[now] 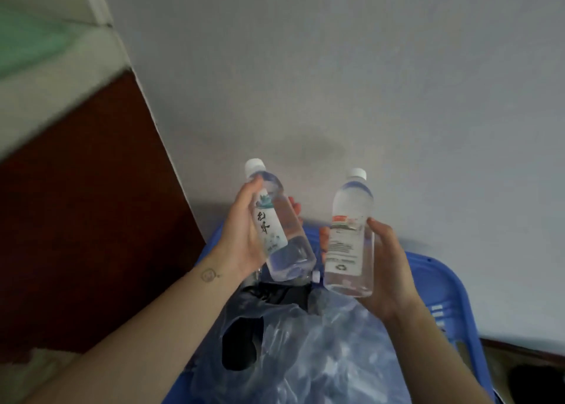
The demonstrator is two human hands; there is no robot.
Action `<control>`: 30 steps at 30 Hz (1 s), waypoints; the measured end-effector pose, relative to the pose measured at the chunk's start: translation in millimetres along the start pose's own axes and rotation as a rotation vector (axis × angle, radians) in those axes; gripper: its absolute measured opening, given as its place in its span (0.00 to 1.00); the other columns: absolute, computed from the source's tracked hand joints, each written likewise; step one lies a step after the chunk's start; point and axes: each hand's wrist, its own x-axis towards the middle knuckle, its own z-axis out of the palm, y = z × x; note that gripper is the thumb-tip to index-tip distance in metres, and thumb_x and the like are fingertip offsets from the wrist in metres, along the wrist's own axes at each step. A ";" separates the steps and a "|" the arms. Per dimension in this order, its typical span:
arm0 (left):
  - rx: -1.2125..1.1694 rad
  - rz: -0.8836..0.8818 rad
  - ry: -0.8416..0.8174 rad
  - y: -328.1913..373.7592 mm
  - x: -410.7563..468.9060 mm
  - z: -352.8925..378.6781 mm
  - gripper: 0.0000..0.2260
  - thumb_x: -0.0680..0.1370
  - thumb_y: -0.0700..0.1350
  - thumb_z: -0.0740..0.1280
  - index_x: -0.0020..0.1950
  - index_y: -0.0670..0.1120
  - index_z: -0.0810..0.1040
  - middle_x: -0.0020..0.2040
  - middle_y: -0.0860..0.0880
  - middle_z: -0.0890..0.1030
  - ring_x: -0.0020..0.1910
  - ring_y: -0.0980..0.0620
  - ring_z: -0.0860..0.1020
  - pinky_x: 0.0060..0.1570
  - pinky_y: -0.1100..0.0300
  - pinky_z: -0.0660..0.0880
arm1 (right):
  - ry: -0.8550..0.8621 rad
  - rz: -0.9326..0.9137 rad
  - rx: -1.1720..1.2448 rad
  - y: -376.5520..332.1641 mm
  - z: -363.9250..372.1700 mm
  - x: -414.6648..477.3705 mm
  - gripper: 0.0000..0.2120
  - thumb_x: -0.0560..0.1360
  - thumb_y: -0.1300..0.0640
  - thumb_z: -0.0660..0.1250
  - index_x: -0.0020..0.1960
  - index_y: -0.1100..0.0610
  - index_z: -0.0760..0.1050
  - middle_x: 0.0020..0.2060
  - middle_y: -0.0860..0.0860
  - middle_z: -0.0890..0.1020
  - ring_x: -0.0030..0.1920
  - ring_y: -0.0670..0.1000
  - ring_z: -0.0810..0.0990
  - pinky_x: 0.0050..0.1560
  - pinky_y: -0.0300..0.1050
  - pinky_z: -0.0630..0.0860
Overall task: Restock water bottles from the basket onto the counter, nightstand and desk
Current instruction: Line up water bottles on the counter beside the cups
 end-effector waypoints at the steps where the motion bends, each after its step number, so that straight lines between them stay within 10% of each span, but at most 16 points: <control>1: 0.027 0.002 -0.025 8.0 -9.0 7.6 0.16 0.71 0.53 0.70 0.54 0.44 0.77 0.44 0.43 0.82 0.43 0.46 0.83 0.47 0.52 0.80 | -0.018 0.002 -0.036 -5.2 9.8 -4.6 0.22 0.69 0.42 0.69 0.52 0.59 0.83 0.49 0.59 0.83 0.46 0.56 0.83 0.47 0.51 0.80; 6: 0.265 0.162 -0.068 48.3 -50.8 38.8 0.26 0.64 0.52 0.77 0.57 0.44 0.75 0.46 0.40 0.85 0.45 0.44 0.84 0.46 0.49 0.81 | -0.062 -0.052 -0.252 -26.7 81.1 -20.9 0.31 0.53 0.38 0.81 0.49 0.57 0.85 0.44 0.58 0.84 0.41 0.56 0.84 0.38 0.52 0.81; 9: 0.336 0.345 0.008 74.5 -75.3 49.4 0.28 0.64 0.52 0.78 0.59 0.47 0.72 0.47 0.39 0.85 0.48 0.39 0.84 0.49 0.41 0.80 | -0.139 -0.132 -0.345 -35.3 129.9 -24.7 0.30 0.60 0.40 0.79 0.54 0.59 0.83 0.48 0.60 0.84 0.46 0.58 0.85 0.42 0.50 0.81; 14: 0.322 0.601 0.052 125.1 -130.3 52.4 0.26 0.62 0.49 0.78 0.56 0.45 0.74 0.43 0.42 0.85 0.39 0.45 0.84 0.35 0.55 0.79 | -0.238 -0.255 -0.456 -37.5 195.3 -32.8 0.26 0.75 0.43 0.66 0.64 0.60 0.75 0.58 0.65 0.80 0.58 0.66 0.80 0.54 0.61 0.77; 24: 0.334 0.873 0.180 212.6 -273.0 10.0 0.29 0.56 0.53 0.77 0.54 0.46 0.76 0.39 0.45 0.85 0.33 0.48 0.83 0.30 0.57 0.78 | -0.478 -0.221 -0.462 16.6 339.2 -53.7 0.25 0.69 0.41 0.64 0.58 0.56 0.81 0.47 0.63 0.82 0.41 0.58 0.82 0.40 0.52 0.80; 30: 0.383 0.932 0.213 250.0 -363.7 -47.5 0.30 0.59 0.52 0.77 0.57 0.46 0.75 0.46 0.39 0.85 0.41 0.41 0.84 0.36 0.51 0.80 | -0.604 -0.133 -0.380 105.2 420.7 -78.3 0.34 0.68 0.45 0.73 0.67 0.64 0.72 0.59 0.65 0.79 0.56 0.65 0.80 0.50 0.58 0.79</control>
